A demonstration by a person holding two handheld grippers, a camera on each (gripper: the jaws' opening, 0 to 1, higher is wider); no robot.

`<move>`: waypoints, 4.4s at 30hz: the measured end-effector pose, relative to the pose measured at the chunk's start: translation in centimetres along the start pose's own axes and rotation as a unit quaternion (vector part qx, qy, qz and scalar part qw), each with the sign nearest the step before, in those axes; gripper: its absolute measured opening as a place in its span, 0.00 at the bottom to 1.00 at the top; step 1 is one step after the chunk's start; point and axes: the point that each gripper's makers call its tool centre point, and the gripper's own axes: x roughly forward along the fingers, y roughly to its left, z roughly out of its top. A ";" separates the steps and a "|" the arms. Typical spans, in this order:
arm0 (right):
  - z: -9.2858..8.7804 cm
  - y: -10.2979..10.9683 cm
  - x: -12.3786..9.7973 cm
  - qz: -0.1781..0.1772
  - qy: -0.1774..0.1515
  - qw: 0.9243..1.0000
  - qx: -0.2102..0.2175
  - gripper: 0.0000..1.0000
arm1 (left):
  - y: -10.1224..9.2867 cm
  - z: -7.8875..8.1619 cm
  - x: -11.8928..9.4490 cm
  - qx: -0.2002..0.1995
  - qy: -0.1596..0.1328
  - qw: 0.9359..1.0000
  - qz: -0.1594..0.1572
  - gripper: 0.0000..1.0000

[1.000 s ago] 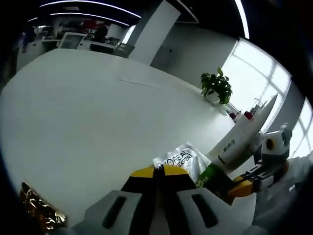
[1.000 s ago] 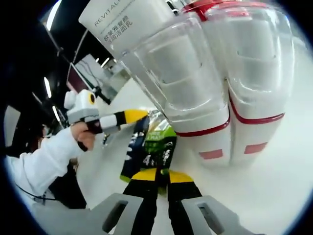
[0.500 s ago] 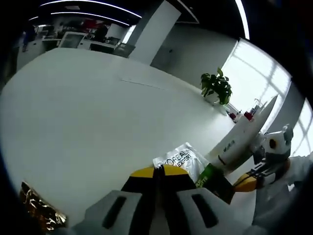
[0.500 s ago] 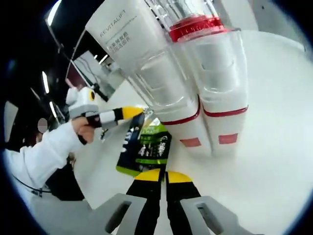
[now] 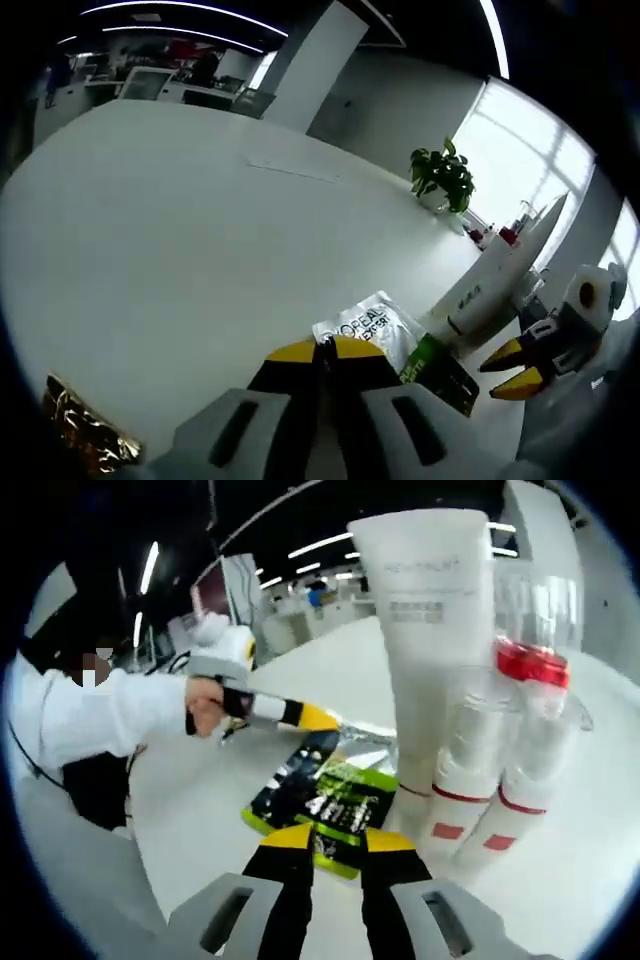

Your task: Arrange the skincare products in the storage area until every visible bottle or jar stands upright without overlapping.

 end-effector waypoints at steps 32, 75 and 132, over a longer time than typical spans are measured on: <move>-1.8 0.2 2.2 -0.013 0.027 0.999 -0.041 0.30 | 1.4 0.9 -0.3 0.008 -0.009 1.000 0.016 0.03; -1.8 0.4 2.1 -0.008 0.032 0.999 -0.038 0.30 | -2.7 -1.4 -12.1 0.197 0.006 0.979 0.040 0.46; 3.5 1.6 -8.4 0.004 -0.066 0.997 -0.046 0.63 | -7.3 -2.3 -17.5 0.260 -0.004 0.964 0.055 0.90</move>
